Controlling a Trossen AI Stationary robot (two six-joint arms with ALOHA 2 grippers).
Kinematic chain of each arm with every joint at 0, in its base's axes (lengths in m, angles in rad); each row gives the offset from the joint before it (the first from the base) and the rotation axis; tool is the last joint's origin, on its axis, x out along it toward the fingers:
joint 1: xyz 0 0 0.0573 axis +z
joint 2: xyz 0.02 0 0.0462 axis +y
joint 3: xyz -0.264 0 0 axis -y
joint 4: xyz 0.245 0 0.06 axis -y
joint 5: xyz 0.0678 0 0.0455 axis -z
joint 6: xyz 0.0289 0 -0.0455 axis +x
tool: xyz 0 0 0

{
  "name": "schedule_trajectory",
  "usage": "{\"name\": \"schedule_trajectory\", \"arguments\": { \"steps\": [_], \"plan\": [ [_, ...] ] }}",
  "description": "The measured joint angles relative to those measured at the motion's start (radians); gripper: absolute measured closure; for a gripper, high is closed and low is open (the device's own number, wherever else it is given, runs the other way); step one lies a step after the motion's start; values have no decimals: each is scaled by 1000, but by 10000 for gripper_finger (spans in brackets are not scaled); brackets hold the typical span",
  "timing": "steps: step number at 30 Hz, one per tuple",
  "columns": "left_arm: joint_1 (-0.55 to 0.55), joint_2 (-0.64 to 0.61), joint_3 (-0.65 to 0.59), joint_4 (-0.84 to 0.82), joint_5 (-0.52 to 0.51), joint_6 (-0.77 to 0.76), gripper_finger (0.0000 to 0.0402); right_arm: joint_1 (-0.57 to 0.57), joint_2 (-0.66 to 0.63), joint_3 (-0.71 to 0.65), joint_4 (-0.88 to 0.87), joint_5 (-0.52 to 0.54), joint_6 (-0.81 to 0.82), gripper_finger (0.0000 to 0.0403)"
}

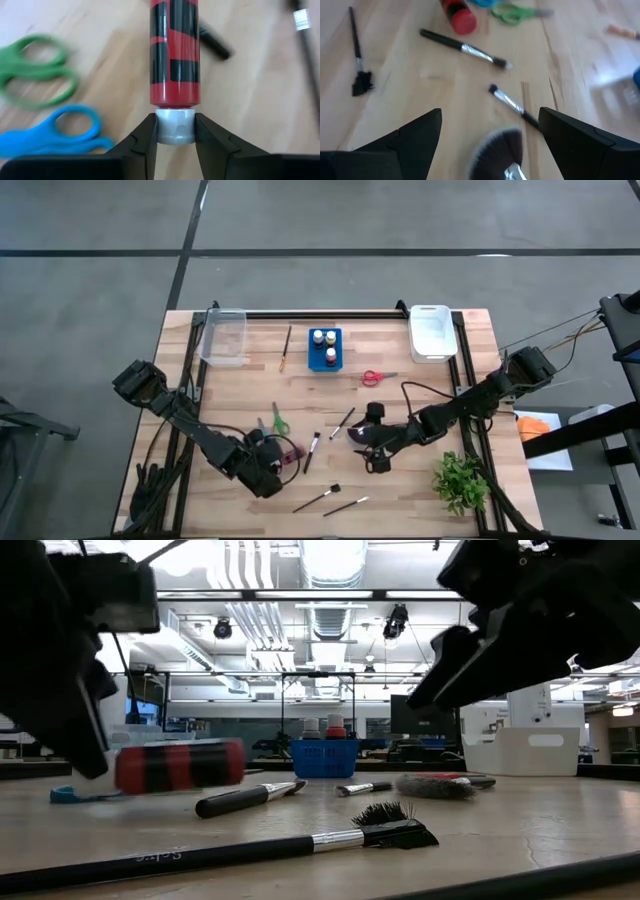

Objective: Pick & Place Paint Supplies
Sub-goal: Put the red paint bottle into the blue bin

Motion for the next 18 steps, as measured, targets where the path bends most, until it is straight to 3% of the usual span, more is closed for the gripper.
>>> {"name": "schedule_trajectory", "arguments": {
  "steps": [7,18],
  "plan": [
    [0,0,1,160,2,153,287,75,0,0,154,-4,-174,71],
    [24,0,28,351,-9,356,294,117,28,0,311,-4,-311,71]
  ]
}}
